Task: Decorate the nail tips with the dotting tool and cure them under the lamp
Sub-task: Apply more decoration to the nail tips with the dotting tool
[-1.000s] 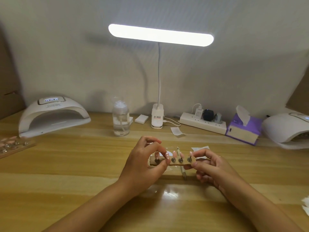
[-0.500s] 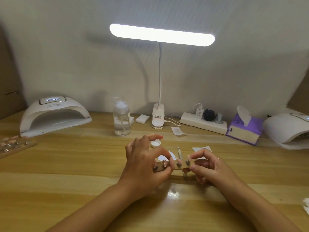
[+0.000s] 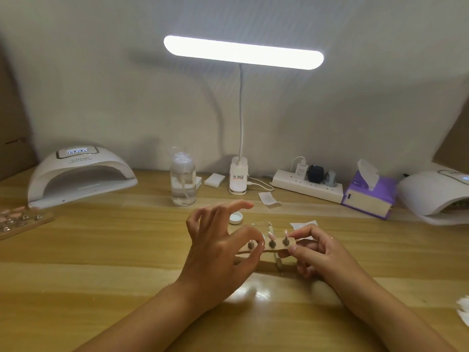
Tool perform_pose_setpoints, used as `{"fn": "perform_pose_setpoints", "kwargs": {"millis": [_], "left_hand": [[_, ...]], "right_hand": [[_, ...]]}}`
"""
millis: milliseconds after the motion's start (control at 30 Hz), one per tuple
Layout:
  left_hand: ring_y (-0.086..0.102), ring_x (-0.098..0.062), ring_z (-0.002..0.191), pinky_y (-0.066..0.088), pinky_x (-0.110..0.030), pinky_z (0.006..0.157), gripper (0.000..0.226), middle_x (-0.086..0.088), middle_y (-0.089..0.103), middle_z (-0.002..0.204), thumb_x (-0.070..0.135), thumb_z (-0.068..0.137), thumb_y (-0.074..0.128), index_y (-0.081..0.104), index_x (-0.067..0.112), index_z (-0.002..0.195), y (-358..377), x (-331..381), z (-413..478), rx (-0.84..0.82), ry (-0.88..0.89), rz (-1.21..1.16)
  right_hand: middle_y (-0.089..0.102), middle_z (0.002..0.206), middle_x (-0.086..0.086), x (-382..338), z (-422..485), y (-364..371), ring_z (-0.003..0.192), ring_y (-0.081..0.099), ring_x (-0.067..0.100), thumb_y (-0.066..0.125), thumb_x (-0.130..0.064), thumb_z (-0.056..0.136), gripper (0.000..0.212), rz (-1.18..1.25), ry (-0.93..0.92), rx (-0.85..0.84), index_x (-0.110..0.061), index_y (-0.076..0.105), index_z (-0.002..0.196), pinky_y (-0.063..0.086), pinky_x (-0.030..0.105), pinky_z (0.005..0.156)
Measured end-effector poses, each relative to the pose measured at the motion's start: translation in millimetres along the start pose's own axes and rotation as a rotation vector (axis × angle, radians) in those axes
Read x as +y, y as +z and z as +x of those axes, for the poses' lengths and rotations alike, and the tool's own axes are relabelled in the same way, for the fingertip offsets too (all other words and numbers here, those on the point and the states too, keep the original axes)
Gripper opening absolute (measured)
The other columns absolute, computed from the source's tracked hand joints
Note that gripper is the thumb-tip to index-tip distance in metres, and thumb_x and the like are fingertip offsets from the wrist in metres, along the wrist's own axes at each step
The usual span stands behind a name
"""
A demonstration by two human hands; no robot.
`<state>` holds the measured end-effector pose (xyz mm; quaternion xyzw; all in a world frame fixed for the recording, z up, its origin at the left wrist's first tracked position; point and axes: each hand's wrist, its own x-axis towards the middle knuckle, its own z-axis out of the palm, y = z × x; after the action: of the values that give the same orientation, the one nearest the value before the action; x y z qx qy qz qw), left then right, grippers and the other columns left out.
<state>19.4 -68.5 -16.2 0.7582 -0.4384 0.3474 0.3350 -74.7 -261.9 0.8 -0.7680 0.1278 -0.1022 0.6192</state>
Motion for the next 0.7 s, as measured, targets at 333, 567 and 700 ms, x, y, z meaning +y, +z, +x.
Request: {"fn": "perform_pose_setpoints", "kwargs": {"millis": [333, 567, 700], "left_hand": [[0.056, 0.0, 0.078, 0.045, -0.032, 0.078, 0.002, 0.019, 0.065, 0.085, 0.029, 0.083, 0.065, 0.063, 0.03, 0.082, 0, -2, 0, -0.198, 0.055, -0.118], [0.058, -0.006, 0.065, 0.04, -0.017, 0.061, 0.003, 0.026, 0.067, 0.085, 0.033, 0.084, 0.071, 0.068, 0.033, 0.083, 4, -13, -2, -0.429, -0.259, -0.383], [0.049, -0.006, 0.056, 0.041, -0.027, 0.059, 0.003, 0.013, 0.07, 0.074, 0.033, 0.083, 0.074, 0.073, 0.033, 0.081, 5, -16, -2, -0.47, -0.369, -0.443]], "right_hand": [[0.077, 0.08, -0.004, 5, 11, -30, 0.062, 0.055, 0.011, 0.07, -0.014, 0.09, 0.016, 0.058, 0.034, 0.525, -0.018, 0.059, 0.102, 0.041, 0.025, 0.053], [0.07, 0.086, -0.008, 17, 17, -51, 0.087, 0.062, 0.012, 0.071, -0.033, 0.09, 0.016, -0.435, 0.1, 0.567, -0.023, 0.061, 0.097, 0.041, 0.031, 0.069], [0.062, 0.081, -0.011, 18, 13, -52, 0.078, 0.056, 0.008, 0.068, -0.042, 0.09, 0.024, -0.731, 0.128, 0.536, -0.026, 0.064, 0.107, 0.042, 0.031, 0.065]]}}
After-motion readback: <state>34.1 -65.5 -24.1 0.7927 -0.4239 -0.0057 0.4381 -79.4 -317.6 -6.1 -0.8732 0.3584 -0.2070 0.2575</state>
